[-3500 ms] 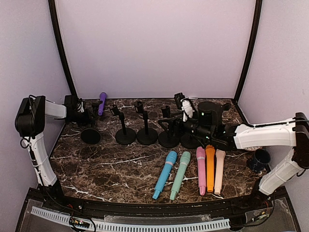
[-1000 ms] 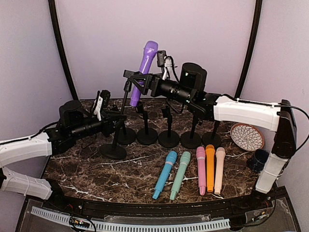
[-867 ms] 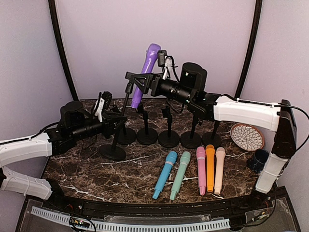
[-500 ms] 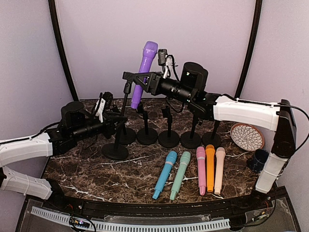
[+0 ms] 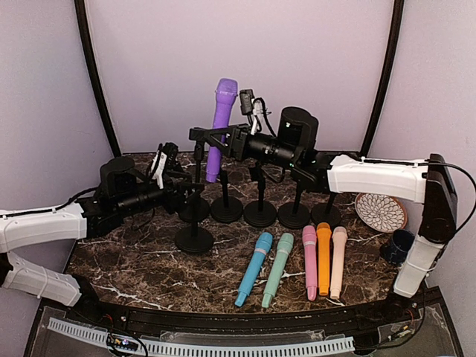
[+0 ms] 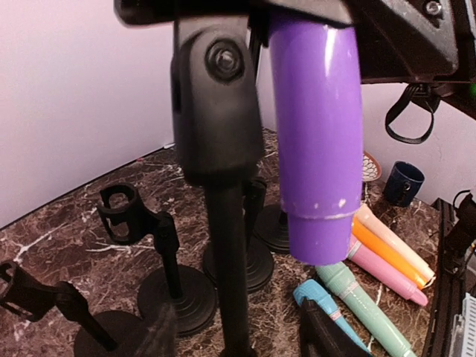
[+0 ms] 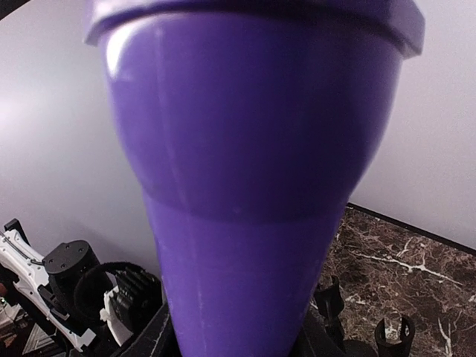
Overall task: Remove the microphone from the stand
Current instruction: Pass from the left arm to the right, then pass from the right arm to the left
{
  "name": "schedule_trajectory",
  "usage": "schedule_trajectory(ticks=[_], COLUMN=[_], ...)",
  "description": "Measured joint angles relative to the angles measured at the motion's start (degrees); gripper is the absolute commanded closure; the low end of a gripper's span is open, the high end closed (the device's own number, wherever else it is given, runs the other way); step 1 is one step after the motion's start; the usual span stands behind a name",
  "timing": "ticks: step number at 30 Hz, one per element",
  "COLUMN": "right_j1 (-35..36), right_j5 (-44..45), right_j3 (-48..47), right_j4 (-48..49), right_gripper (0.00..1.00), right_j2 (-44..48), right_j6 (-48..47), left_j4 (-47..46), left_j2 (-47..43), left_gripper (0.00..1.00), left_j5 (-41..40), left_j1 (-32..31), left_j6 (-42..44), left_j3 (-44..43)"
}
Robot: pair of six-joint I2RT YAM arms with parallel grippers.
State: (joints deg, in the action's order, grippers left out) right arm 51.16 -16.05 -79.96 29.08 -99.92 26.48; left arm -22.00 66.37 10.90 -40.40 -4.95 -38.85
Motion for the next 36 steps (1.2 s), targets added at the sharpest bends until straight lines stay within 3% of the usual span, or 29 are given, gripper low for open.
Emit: schedule_trajectory(ticks=[3, 9, 25, 36], right_j1=[0.00, 0.00, 0.00, 0.00], right_j5=[-0.20, 0.61, 5.44, 5.88], right_j3=[0.98, 2.25, 2.32, 2.36], right_j4=[-0.96, -2.62, -2.67, -3.50], right_gripper=[1.00, 1.00, 1.00, 1.00], right_j2=[0.09, 1.95, 7.98, 8.83], right_j6=[-1.40, -3.15, -7.52, -8.52], left_j4=[-1.05, -2.08, -1.84, 0.46], left_j2=[0.15, 1.60, 8.74, 11.69], left_gripper=[0.23, 0.17, 0.13, 0.17], left_j5=[0.24, 1.77, 5.62, 4.22], left_j1=[0.00, -0.02, -1.88, -2.34], left_j6=[-0.59, -1.25, -2.34, -2.36], left_j3=[0.00, -0.02, -1.62, -3.67])
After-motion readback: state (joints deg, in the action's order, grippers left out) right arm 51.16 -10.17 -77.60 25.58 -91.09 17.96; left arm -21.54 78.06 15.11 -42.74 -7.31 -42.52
